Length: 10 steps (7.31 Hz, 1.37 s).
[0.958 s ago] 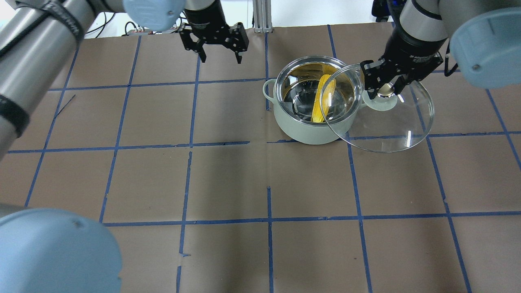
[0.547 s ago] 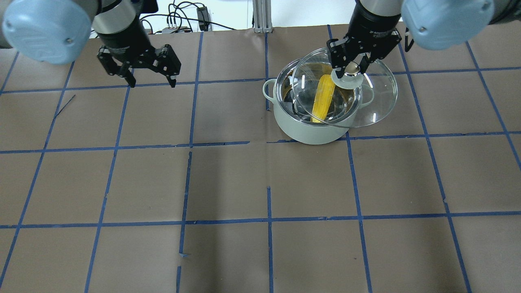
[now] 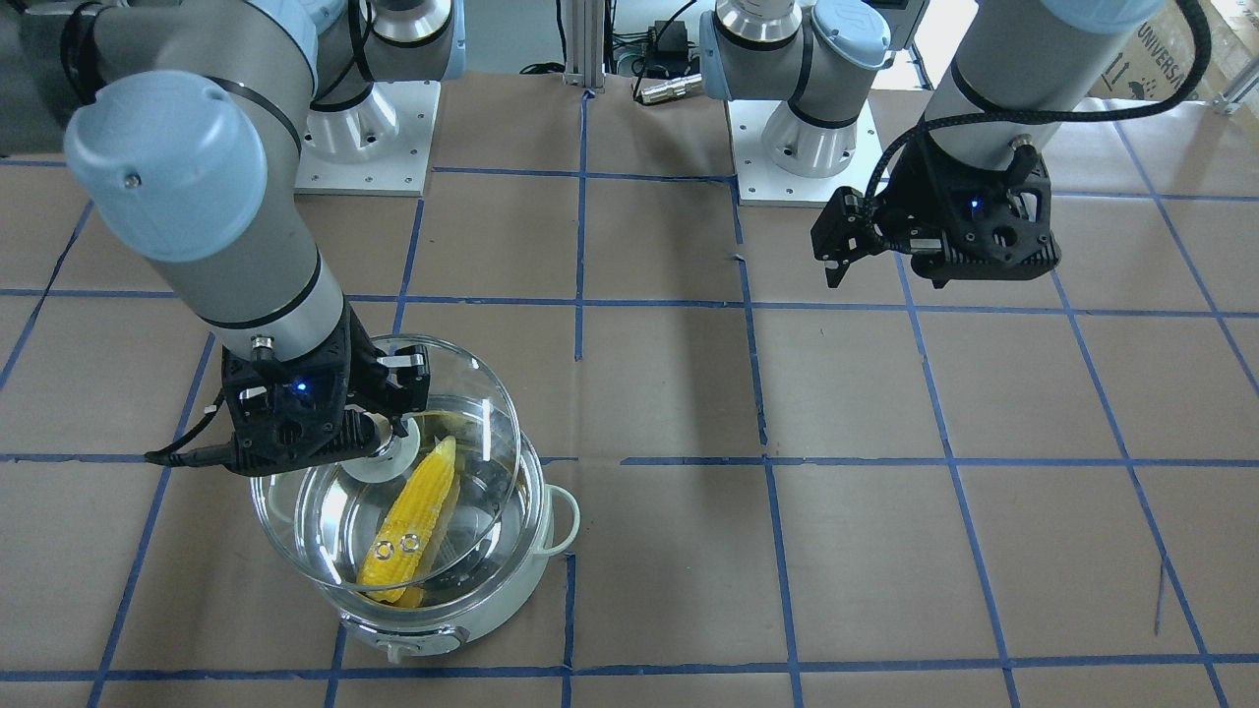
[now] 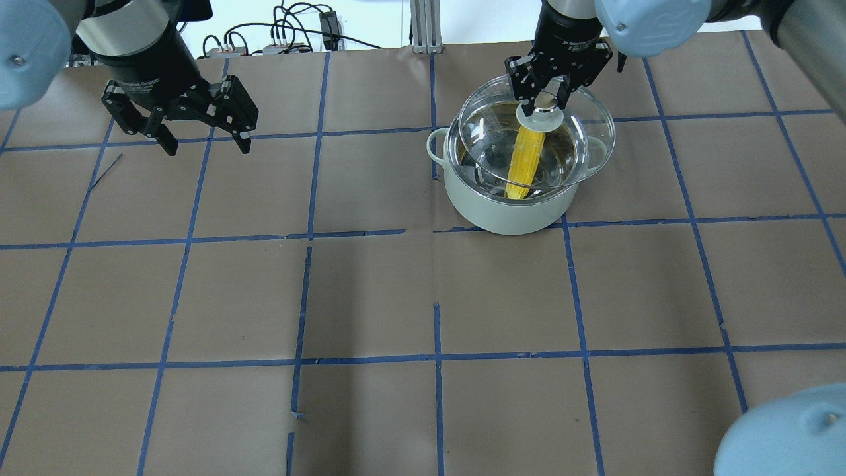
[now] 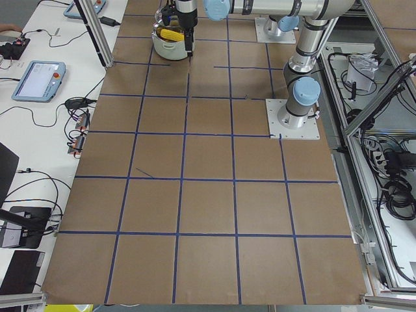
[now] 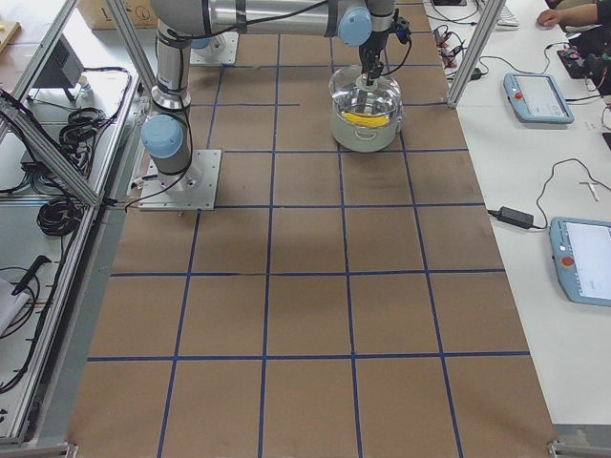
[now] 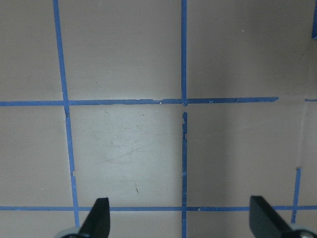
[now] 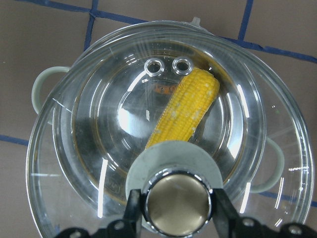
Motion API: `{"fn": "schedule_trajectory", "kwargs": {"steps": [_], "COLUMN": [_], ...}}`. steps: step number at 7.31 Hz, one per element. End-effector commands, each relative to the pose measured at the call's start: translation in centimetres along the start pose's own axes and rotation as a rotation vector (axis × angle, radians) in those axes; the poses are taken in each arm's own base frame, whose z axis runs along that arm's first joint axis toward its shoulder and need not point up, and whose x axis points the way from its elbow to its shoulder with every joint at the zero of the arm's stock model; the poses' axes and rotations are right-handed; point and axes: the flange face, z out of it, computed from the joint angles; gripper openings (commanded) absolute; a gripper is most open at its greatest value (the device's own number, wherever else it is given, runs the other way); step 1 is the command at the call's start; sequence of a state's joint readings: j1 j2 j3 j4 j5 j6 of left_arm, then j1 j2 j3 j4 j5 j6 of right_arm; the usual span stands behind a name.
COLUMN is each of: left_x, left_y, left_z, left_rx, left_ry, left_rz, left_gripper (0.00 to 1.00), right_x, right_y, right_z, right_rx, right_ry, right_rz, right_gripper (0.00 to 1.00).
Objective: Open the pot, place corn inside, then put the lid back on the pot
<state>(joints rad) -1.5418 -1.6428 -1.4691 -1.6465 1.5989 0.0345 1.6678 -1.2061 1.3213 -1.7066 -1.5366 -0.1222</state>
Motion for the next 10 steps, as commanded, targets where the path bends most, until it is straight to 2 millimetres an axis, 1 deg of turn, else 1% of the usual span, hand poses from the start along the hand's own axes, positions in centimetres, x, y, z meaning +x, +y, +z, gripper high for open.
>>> {"fn": "schedule_trajectory", "kwargs": {"steps": [1,2,3,4,6,7,8,10], "left_x": [0.4,0.7,0.7,0.6,0.7,0.6,0.6,0.6], "left_y": [-0.5,-0.3,0.2,0.2,0.3,0.0,0.2,-0.1], "left_z": [0.5,0.9,0.4,0.4,0.3,0.6,0.3,0.6], "left_rx": [-0.010,-0.019,-0.012,-0.012,-0.007,-0.012,-0.007,-0.012], "left_ry": [0.014,0.013,0.010,0.008,0.009,0.007,0.003,0.002], "left_rz": [0.009,0.015,0.016,0.016,0.016,0.016,0.016,0.015], "left_gripper": [1.00,1.00,1.00,1.00,1.00,1.00,1.00,1.00], "right_x": [-0.1,0.0,-0.6,-1.4,-1.5,-1.4,-1.4,-1.4], "right_y": [-1.4,-1.7,-1.7,-1.6,-1.6,-1.7,-1.9,-1.9], "right_z": [3.0,3.6,3.8,4.0,4.1,4.4,4.9,4.8], "right_rx": [-0.019,-0.013,-0.017,-0.020,-0.022,-0.026,-0.032,-0.031], "right_ry": [-0.003,-0.001,0.000,0.001,-0.001,-0.001,-0.002,-0.002], "right_rz": [0.001,0.000,-0.007,-0.019,-0.021,-0.021,-0.022,-0.022], "right_gripper": [0.22,0.22,0.22,0.22,0.22,0.22,0.22,0.22]}}
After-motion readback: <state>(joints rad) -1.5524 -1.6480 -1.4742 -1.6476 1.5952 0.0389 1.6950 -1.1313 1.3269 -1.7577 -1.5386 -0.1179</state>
